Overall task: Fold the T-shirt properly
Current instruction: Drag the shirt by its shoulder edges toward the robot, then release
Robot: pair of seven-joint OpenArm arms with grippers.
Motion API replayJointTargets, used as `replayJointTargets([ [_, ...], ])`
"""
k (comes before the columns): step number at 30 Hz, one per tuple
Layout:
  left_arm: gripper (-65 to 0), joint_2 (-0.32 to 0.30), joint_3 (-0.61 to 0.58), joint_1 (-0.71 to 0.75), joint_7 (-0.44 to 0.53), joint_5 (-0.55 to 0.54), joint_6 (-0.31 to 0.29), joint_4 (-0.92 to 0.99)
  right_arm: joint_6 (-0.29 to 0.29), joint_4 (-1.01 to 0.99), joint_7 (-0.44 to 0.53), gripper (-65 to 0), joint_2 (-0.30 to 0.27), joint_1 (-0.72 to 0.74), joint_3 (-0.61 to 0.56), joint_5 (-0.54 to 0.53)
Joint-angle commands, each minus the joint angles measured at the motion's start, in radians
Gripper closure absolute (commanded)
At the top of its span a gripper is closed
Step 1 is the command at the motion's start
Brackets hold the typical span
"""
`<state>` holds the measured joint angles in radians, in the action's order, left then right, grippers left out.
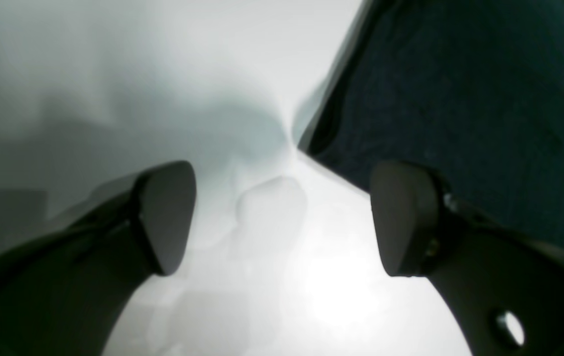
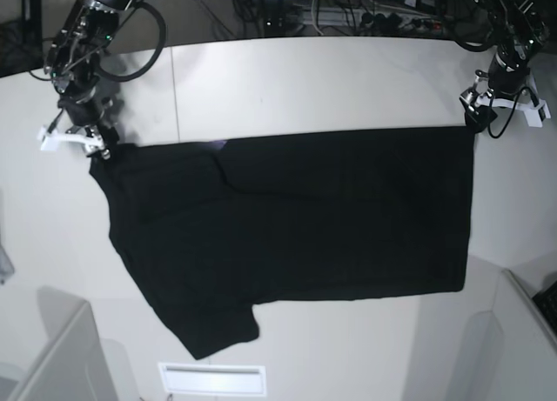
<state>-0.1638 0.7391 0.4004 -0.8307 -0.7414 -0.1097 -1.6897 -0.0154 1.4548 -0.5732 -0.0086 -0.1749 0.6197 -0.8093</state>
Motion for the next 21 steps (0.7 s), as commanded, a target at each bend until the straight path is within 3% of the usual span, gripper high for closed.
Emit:
replayJointTargets([
  [1,-53.0,-0.013,0.004,-0.018,0.017,-0.011,-0.006,0.006,0.021,-0.012,-0.021,-33.8,-0.008,0.004,-0.001,0.023],
  [17,-52.7,-0.015,-0.031,-0.196,0.014,-0.01,-0.006,0.225,0.021,-0.019,-0.021,-33.5,-0.008,0.008,-0.002,0.023],
  [21,-42.8,-0.016,-0.103,-0.197,0.015,-0.01,-0.006,0.248,0.019,-0.021,-0.02,-33.5,-0.008,0.008,-0.002,0.023],
])
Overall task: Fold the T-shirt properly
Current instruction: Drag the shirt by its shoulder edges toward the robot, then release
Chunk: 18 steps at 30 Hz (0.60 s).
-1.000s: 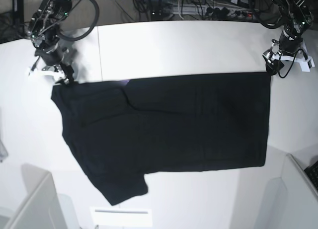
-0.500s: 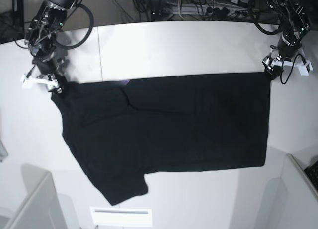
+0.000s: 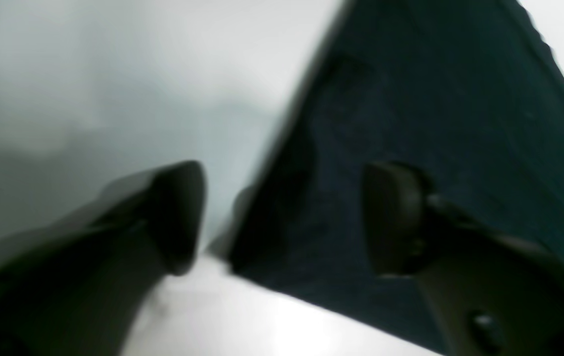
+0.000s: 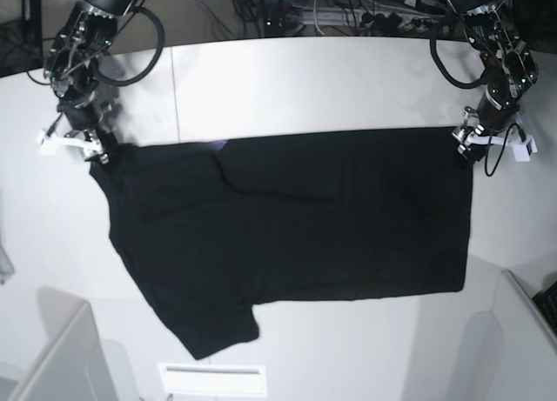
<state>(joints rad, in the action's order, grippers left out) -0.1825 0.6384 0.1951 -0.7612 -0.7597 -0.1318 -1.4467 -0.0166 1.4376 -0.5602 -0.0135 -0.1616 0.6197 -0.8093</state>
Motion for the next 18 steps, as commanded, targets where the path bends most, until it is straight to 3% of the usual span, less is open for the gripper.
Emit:
replayJointTargets([
  [1,-39.0,0.004,-0.004,0.007,-0.054,0.009,0.016,0.016,0.02,-0.004,-0.033,-33.3,-0.003,-0.005,-0.002,0.023],
  [6,-19.6,0.004,-0.009,0.005,-0.054,0.009,0.016,0.039,0.017,-0.004,-0.033,-32.1,-0.003,-0.005,-0.002,0.023],
  [10,-0.3,-0.001,-0.009,0.005,-0.054,0.009,0.016,0.039,0.016,-0.004,-0.028,-15.2,-0.003,0.004,-0.002,0.023],
  [13,0.0,-0.001,-0.01,0.005,-0.057,0.009,0.016,0.033,0.016,-0.005,-0.027,0.0,-0.003,0.015,0.007,0.021],
  [18,0.0,-0.002,-0.012,0.066,-0.062,0.009,0.016,-0.056,0.016,0.059,-0.033,0.0,-0.003,-0.022,0.01,0.018],
])
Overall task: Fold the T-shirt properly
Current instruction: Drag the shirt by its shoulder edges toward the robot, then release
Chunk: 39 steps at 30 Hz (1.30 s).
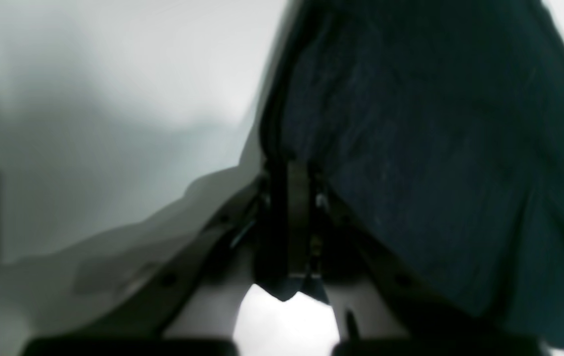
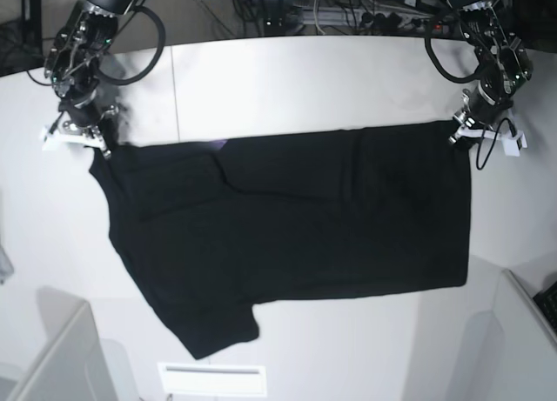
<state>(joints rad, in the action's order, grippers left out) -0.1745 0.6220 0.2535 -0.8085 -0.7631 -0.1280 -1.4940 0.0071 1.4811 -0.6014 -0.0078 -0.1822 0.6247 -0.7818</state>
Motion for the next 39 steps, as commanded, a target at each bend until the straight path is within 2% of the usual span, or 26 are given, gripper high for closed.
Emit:
replayJointTargets([
  [1,0.0,-0.012,0.006,0.025,-0.015,0.012,0.012,-0.029,-0.008,0.031,0.008,0.0,-0.008,-0.013,0.005,-0.011],
  [8,0.0,-0.033,0.006,0.08,-0.015,0.012,0.012,-0.078,-0.008,0.14,0.007,0.0,-0.005,-0.09,0.005,-0.011],
  [14,0.0,-0.076,0.006,0.137,-0.015,0.007,0.012,-0.095,-0.006,0.218,0.005,0.0,-0.005,-0.165,0.005,-0.011],
  [20,0.0,-0.078,0.008,0.231,-0.015,0.004,0.012,-0.179,-0.005,0.286,0.002,0.0,-0.005,-0.259,0.005,-0.011],
  [24,0.0,-0.078,0.014,0.28,-0.015,0.007,0.012,-0.231,-0.005,0.315,-0.044,0.0,-0.005,-0.305,0.011,-0.012],
  [34,0.0,-0.078,0.008,0.34,-0.015,0.011,0.012,-0.248,-0.008,0.336,-0.219,0.0,0.041,-0.32,0.176,-0.012],
  [39,0.0,-0.078,0.006,0.358,-0.015,0.011,0.012,-0.248,-0.008,0.336,-0.245,0.0,0.041,-0.333,0.185,-0.012],
])
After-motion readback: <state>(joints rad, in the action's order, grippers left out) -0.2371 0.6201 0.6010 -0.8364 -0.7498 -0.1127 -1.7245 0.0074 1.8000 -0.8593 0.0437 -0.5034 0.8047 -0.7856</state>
